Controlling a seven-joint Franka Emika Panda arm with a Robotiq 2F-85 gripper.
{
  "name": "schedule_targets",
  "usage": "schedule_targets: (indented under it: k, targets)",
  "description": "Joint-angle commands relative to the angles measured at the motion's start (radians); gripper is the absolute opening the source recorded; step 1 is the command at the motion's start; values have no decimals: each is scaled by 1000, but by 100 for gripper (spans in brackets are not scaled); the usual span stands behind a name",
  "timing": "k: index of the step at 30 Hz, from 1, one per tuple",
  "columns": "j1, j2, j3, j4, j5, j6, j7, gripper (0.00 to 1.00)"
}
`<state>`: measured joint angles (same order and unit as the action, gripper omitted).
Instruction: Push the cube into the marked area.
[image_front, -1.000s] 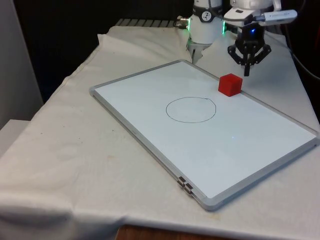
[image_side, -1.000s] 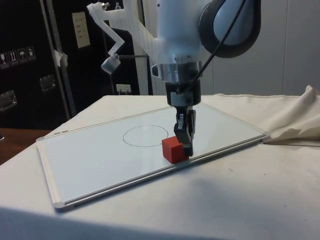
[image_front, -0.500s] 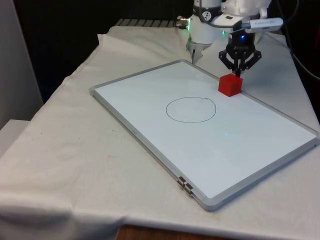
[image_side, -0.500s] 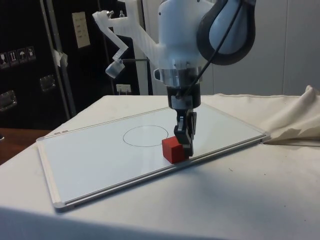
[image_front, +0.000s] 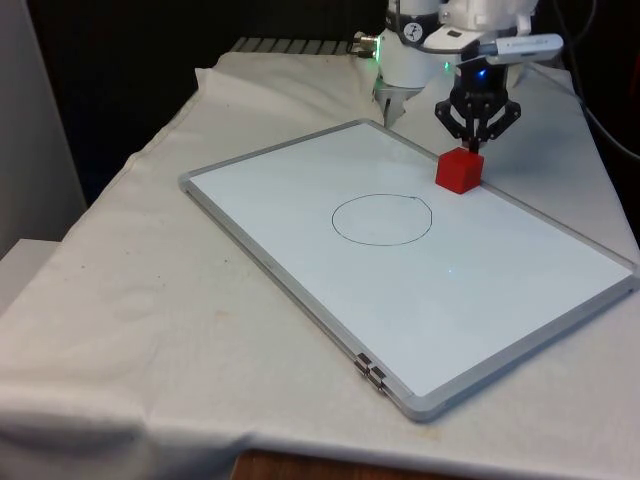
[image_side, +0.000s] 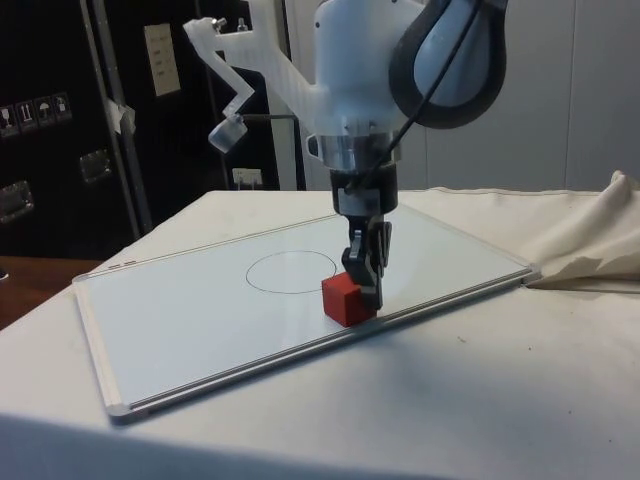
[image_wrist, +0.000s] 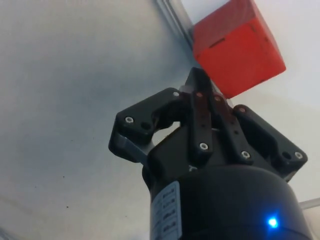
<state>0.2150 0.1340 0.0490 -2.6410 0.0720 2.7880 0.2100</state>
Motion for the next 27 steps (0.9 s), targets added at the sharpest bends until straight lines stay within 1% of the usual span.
schedule_targets:
  k: [1,2,3,8,10,11,13,16,19,21,22,23,27]
  targets:
    - [5,5,0,2,-4,11,21,0]
    - [0,0,3,1,0,0,8,0]
    - [4,7,3,4,-2,10,25,0]
    - [2,26,16,21,13,9,46,0]
    - [1,40,16,32,12,10,54,0]
    - [1,30,13,27,2,0,54,0]
    - [-1,61,14,50,10,11,65,0]
    - [-2,82,11,66,8,11,73,0]
    - [3,108,-2,86,-7,9,88,0]
    - [4,118,-8,96,-15,4,96,0]
    - [-1,99,6,88,2,-4,82,0]
    - [5,124,-13,104,-21,-3,103,0]
    - [7,118,-27,121,-33,-33,114,0]
